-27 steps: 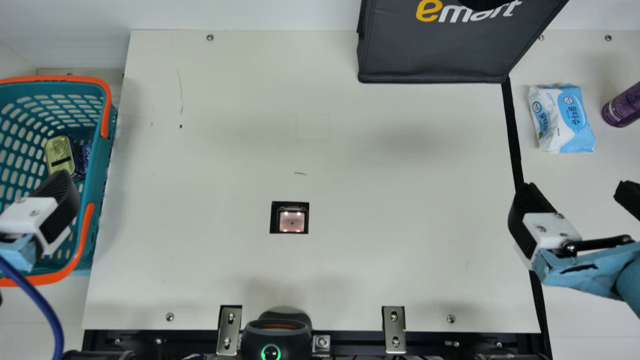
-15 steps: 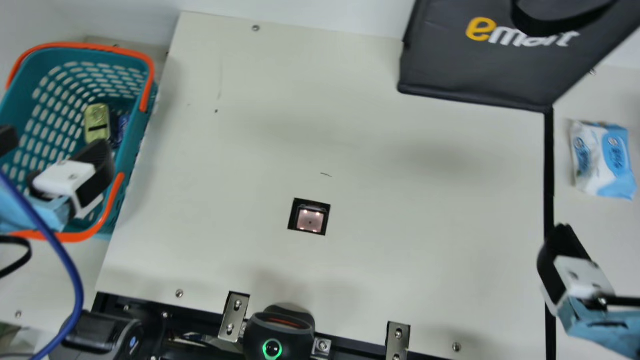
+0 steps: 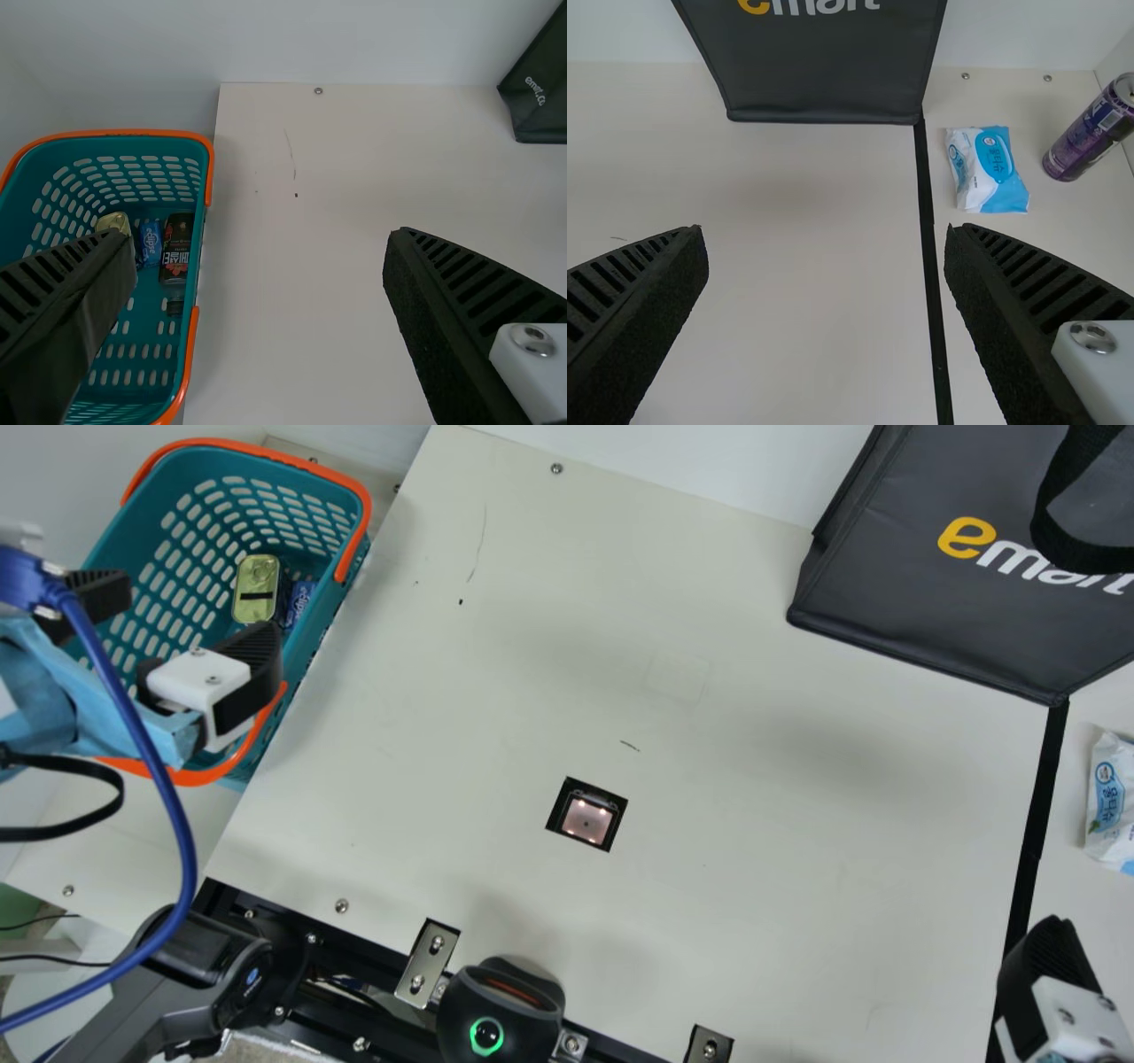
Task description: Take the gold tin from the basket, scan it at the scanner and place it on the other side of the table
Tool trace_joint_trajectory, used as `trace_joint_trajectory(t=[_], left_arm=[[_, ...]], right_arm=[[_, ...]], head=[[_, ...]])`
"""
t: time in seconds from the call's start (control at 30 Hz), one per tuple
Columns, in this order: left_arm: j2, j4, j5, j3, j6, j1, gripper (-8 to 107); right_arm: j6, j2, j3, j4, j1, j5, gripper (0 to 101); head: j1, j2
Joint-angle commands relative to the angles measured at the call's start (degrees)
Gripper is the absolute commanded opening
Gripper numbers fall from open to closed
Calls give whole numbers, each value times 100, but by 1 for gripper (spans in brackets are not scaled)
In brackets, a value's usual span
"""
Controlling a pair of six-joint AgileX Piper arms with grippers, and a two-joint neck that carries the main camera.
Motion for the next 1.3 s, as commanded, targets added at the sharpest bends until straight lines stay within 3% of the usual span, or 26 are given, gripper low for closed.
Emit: trace_joint_trajectory(t=[0.0, 0.37, 0.8, 1.27], left_arm=[[0, 0, 0, 0, 0, 0, 90], [76, 79, -55, 22, -188, 205, 90], [482, 55, -316, 31, -671, 1535, 90], [1616, -907, -510, -233, 1488, 3221, 90]], right_arm=[[0, 0, 0, 0, 0, 0, 95], [0, 0, 0, 0, 0, 0, 95], [0, 0, 0, 0, 0, 0, 95], [0, 0, 0, 0, 0, 12, 95]], head=[[-166, 14], [-166, 14], [-166, 14], [-166, 14]])
